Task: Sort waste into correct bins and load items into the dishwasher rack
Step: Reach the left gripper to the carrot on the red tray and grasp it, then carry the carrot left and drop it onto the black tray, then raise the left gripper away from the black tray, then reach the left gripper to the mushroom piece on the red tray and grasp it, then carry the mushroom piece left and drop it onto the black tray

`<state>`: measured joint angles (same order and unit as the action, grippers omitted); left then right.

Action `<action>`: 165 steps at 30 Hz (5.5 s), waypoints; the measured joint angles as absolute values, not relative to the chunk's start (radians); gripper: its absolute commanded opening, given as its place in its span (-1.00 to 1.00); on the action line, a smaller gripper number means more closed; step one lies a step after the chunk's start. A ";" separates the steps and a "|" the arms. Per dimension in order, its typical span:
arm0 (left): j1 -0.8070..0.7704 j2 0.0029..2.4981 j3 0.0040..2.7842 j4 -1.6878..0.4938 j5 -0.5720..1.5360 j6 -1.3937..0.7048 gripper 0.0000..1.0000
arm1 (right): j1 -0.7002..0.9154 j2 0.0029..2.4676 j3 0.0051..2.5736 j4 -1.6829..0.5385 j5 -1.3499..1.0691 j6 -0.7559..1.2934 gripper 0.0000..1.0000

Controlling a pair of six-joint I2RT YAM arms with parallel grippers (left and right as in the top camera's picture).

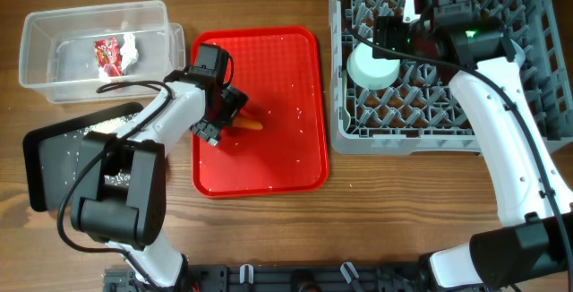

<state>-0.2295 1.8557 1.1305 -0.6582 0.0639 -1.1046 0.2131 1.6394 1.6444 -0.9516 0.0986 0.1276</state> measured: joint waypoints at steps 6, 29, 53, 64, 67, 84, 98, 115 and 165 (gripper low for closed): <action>-0.229 1.864 1.131 -0.696 0.056 -1.106 -0.25 | 0.213 1.639 1.644 -0.962 0.099 0.128 0.71; -0.200 1.826 1.136 -0.901 0.010 -1.029 -0.91 | 0.213 1.639 1.644 -0.964 0.099 0.131 0.70; 0.439 1.588 1.135 -0.923 -0.250 -1.003 -0.91 | 0.213 1.639 1.644 -0.965 0.099 0.135 0.69; 0.649 1.752 1.135 -0.844 -0.262 -1.003 -0.76 | 0.213 1.639 1.644 -0.965 0.099 0.139 0.69; 0.656 1.810 1.135 -0.843 -0.263 -1.002 -0.46 | 0.213 1.639 1.644 -0.964 0.099 0.139 0.69; 0.652 1.814 1.146 -0.862 -0.133 -0.923 1.00 | 0.213 1.639 1.644 -0.964 0.099 0.139 0.68; 0.210 1.594 1.179 -0.834 -0.052 -0.765 0.99 | 0.213 1.639 1.644 -0.965 0.099 0.139 0.68; -0.132 1.758 1.179 -0.522 -0.051 -0.482 0.86 | 0.213 1.639 1.644 -0.964 0.099 0.139 0.69; 0.065 1.589 1.184 -0.916 -0.070 -0.450 -0.91 | 0.213 1.639 1.644 -0.964 0.099 0.139 0.69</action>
<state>0.0647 1.5890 1.1839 -0.9165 -0.0700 -0.4500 0.2131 1.6394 1.6444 -0.9642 0.0986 0.1390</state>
